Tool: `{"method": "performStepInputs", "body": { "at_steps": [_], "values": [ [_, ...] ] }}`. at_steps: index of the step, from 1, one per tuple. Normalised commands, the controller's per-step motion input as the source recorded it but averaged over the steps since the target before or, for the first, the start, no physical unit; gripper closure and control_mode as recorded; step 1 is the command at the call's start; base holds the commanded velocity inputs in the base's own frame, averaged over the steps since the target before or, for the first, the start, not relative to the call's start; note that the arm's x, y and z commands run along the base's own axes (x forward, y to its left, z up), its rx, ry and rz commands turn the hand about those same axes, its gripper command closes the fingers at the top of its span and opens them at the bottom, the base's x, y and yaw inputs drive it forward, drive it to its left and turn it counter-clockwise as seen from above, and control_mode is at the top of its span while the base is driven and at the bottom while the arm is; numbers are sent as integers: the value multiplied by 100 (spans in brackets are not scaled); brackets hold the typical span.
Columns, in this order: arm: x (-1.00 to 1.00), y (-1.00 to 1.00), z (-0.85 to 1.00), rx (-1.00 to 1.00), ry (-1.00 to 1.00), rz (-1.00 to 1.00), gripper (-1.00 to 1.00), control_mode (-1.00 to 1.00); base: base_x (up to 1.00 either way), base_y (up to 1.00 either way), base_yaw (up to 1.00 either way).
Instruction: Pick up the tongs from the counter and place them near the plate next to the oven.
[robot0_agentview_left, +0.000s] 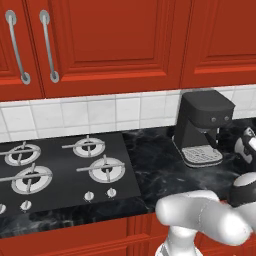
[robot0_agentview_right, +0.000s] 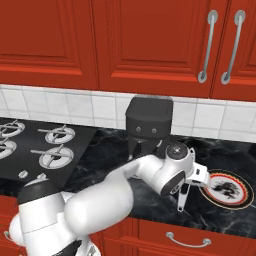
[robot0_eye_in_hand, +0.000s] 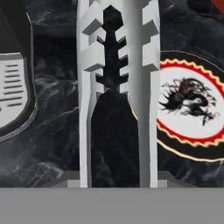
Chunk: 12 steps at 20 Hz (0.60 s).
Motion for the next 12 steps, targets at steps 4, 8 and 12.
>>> {"method": "performStepInputs", "body": {
  "at_steps": [4, 8, 12],
  "values": [
    [1, -12, -39, 0, 0, 0, 100, -100, 0, 0, 0],
    [0, 0, -22, 0, 0, 0, 100, -100, 0, 0, 0],
    [8, 0, -17, 0, 0, 0, 100, -100, 0, 0, 0]
  ]
}}
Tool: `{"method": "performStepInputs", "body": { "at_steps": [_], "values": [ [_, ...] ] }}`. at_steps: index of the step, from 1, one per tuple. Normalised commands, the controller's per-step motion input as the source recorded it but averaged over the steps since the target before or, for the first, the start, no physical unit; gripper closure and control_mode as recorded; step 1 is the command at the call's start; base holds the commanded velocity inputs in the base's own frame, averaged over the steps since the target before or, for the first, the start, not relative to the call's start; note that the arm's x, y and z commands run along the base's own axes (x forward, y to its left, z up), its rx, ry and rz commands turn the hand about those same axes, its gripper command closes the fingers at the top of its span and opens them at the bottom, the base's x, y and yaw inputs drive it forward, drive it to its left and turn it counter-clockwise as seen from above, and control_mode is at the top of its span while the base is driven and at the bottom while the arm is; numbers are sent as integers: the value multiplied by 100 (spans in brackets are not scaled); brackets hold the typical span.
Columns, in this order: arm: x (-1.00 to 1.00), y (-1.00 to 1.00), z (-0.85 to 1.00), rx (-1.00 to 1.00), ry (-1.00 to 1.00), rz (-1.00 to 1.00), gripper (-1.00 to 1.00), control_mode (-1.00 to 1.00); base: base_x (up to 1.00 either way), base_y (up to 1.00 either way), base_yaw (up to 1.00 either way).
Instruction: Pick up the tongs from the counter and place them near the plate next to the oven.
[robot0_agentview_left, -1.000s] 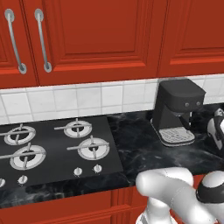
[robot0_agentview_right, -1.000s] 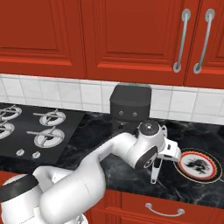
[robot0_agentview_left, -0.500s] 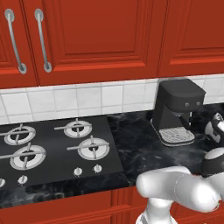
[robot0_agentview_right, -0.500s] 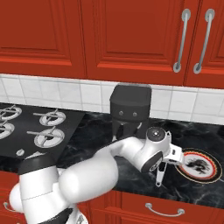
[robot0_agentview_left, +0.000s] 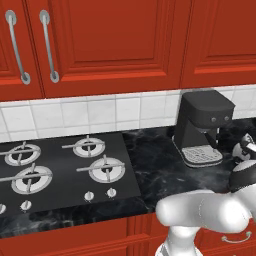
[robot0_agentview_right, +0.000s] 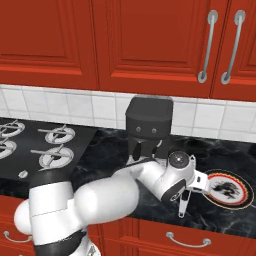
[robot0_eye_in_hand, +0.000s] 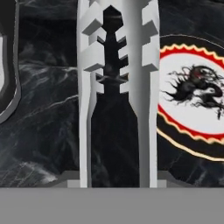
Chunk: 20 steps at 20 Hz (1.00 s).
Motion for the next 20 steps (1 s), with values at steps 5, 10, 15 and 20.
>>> {"method": "performStepInputs", "body": {
  "at_steps": [5, 10, 15, 20],
  "values": [
    [22, 0, -16, 0, 0, 0, 100, -100, 0, 0, 0],
    [31, 0, -15, 0, 0, 0, 100, -100, 0, 0, 0],
    [25, 0, -17, 0, 0, 0, 100, -100, 0, 0, 0],
    [20, -1, -20, 0, 0, 0, 100, -100, 0, 0, 0]
  ]
}}
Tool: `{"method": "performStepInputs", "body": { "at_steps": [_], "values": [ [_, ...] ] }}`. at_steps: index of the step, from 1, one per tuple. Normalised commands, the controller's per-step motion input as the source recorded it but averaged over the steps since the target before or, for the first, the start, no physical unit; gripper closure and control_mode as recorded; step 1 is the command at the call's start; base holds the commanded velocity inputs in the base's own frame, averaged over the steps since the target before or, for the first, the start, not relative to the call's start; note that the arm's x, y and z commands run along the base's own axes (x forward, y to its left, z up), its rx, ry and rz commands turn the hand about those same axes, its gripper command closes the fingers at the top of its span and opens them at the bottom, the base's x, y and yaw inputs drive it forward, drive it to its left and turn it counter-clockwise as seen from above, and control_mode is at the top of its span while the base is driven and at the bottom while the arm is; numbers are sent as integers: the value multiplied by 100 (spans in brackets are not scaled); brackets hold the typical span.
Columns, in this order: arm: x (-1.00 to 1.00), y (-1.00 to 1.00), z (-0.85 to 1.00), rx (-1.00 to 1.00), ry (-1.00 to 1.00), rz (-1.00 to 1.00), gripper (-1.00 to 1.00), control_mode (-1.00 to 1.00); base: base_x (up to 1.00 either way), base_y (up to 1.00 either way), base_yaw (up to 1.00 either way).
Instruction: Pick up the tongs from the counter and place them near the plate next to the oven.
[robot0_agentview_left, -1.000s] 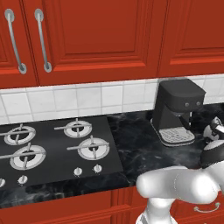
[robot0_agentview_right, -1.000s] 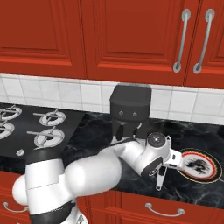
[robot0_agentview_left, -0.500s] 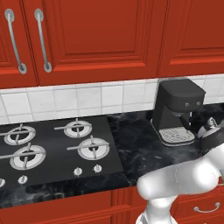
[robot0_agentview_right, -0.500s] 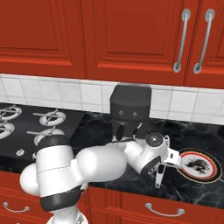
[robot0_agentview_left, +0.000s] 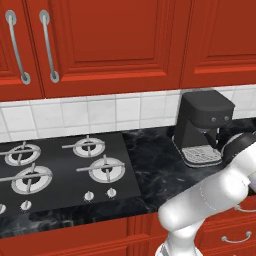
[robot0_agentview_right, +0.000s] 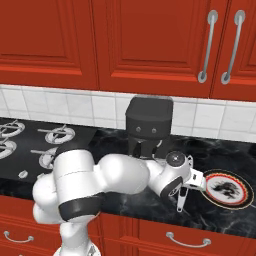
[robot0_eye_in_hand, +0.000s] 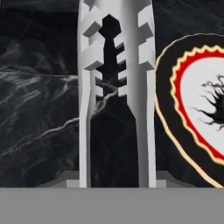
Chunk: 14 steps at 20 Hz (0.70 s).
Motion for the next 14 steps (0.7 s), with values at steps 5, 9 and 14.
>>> {"method": "performStepInputs", "body": {
  "at_steps": [5, 9, 14],
  "values": [
    [13, -16, -18, 0, 0, 0, 100, -100, 0, 0, 0],
    [16, -21, -16, 0, 0, 0, 100, -100, 0, 0, 0],
    [5, -17, -14, 0, 0, 0, 100, -100, 0, 0, 0]
  ]
}}
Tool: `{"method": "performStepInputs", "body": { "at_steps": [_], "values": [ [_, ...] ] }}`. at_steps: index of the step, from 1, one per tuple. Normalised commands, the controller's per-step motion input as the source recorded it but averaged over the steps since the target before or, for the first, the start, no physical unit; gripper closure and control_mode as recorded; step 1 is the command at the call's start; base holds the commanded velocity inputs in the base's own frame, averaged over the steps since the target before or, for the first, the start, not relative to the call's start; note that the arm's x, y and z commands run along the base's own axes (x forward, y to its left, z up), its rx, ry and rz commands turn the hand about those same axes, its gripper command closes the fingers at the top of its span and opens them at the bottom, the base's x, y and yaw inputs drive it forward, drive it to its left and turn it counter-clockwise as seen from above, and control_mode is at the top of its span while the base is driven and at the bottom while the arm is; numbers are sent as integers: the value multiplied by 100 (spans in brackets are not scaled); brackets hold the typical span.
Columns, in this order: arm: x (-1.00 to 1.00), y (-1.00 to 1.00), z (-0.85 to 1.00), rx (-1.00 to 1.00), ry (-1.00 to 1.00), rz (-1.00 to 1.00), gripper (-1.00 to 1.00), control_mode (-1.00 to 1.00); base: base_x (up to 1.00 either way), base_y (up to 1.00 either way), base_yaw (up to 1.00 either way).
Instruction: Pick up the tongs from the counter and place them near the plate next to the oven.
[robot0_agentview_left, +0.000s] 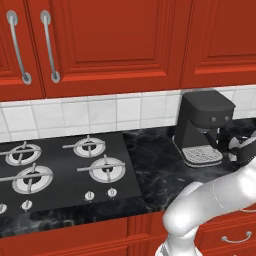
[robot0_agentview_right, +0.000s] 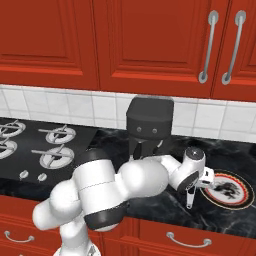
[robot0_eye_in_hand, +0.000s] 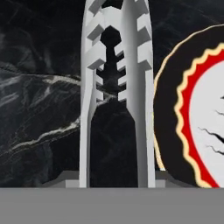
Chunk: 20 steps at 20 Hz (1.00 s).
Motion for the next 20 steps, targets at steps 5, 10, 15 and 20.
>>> {"method": "performStepInputs", "body": {
  "at_steps": [5, 10, 15, 20],
  "values": [
    [0, -2, -7, 0, 0, 0, -100, -100, 0, 0, 0],
    [-7, 0, 0, 0, -1, 0, -100, -100, 0, 0, 0],
    [-42, 5, 13, 0, -8, 0, -100, -100, 0, 0, 0],
    [-62, 7, 62, 0, -20, -3, -100, -100, 0, 0, 0]
  ]
}}
